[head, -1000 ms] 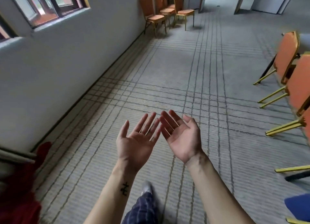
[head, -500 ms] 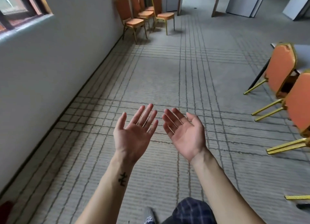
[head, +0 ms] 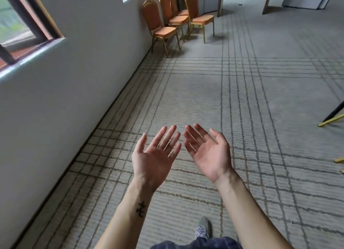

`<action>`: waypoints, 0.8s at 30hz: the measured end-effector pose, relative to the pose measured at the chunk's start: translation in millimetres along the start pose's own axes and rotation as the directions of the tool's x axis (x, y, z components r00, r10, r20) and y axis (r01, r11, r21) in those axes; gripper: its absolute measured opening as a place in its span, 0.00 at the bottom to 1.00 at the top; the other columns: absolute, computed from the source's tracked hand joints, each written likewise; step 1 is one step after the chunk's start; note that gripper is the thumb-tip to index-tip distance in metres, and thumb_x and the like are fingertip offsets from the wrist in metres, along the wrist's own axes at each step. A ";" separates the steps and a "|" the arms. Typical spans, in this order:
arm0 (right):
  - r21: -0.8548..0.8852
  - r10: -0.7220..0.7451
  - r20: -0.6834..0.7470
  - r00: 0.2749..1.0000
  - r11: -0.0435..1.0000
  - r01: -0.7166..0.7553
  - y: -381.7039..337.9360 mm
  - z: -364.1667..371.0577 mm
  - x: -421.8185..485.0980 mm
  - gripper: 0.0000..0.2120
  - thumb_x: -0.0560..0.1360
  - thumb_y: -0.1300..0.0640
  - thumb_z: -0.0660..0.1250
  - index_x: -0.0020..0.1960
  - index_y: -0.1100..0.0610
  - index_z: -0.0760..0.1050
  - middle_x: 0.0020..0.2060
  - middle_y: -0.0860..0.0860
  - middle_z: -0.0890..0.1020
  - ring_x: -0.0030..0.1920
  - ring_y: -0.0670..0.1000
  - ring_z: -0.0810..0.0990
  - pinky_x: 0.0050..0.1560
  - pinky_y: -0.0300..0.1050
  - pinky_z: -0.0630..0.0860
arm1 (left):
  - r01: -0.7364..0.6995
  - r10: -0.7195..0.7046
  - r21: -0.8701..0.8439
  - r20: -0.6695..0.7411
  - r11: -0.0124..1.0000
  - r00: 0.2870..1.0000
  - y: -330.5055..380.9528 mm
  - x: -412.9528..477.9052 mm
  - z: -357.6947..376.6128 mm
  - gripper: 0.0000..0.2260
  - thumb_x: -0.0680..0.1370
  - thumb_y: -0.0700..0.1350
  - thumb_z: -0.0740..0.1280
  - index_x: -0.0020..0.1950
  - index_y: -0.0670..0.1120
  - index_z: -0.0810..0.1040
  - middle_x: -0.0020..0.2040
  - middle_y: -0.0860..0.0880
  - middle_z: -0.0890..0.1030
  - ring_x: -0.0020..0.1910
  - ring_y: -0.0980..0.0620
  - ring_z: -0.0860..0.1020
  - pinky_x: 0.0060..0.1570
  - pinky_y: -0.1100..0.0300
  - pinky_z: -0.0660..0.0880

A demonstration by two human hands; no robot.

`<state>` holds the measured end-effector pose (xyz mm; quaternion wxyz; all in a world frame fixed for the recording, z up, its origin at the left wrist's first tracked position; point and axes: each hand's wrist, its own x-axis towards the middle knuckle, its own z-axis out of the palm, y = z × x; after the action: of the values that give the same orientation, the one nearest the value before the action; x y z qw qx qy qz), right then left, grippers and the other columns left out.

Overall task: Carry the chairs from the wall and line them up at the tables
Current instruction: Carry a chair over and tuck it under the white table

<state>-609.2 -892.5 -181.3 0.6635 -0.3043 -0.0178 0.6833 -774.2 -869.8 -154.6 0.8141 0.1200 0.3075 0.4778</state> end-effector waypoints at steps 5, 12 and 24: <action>-0.076 0.021 0.038 0.999 0.997 -0.018 -65.6 40.3 95.7 0.20 0.83 0.48 0.55 0.66 0.60 0.75 0.64 0.61 0.81 0.62 0.58 0.81 0.66 0.52 0.72 | -0.032 0.032 -0.070 0.001 0.997 0.999 27.2 105.5 55.8 0.28 0.83 0.58 0.56 0.74 0.40 0.71 0.69 0.39 0.78 0.68 0.39 0.77 0.74 0.45 0.65; -0.070 -0.016 -0.030 0.999 0.997 0.014 -137.8 44.3 250.1 0.21 0.83 0.48 0.56 0.67 0.61 0.74 0.66 0.62 0.79 0.66 0.60 0.79 0.68 0.53 0.71 | 0.031 -0.032 -0.044 -0.021 0.999 0.999 45.2 275.5 99.6 0.27 0.83 0.58 0.56 0.75 0.40 0.70 0.70 0.38 0.78 0.69 0.39 0.77 0.74 0.44 0.65; -0.045 -0.206 -0.135 0.969 0.978 0.202 -296.6 113.6 509.3 0.21 0.83 0.48 0.55 0.66 0.61 0.75 0.65 0.62 0.80 0.65 0.59 0.80 0.68 0.53 0.71 | 0.212 -0.213 0.024 0.117 0.977 0.970 116.5 597.1 221.6 0.27 0.83 0.57 0.57 0.75 0.40 0.70 0.69 0.37 0.78 0.69 0.38 0.77 0.72 0.45 0.67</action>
<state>-360.1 -346.8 -161.6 0.7251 -0.3578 -0.0131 0.5883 -508.3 -279.4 -154.8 0.8767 0.1192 0.2724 0.3782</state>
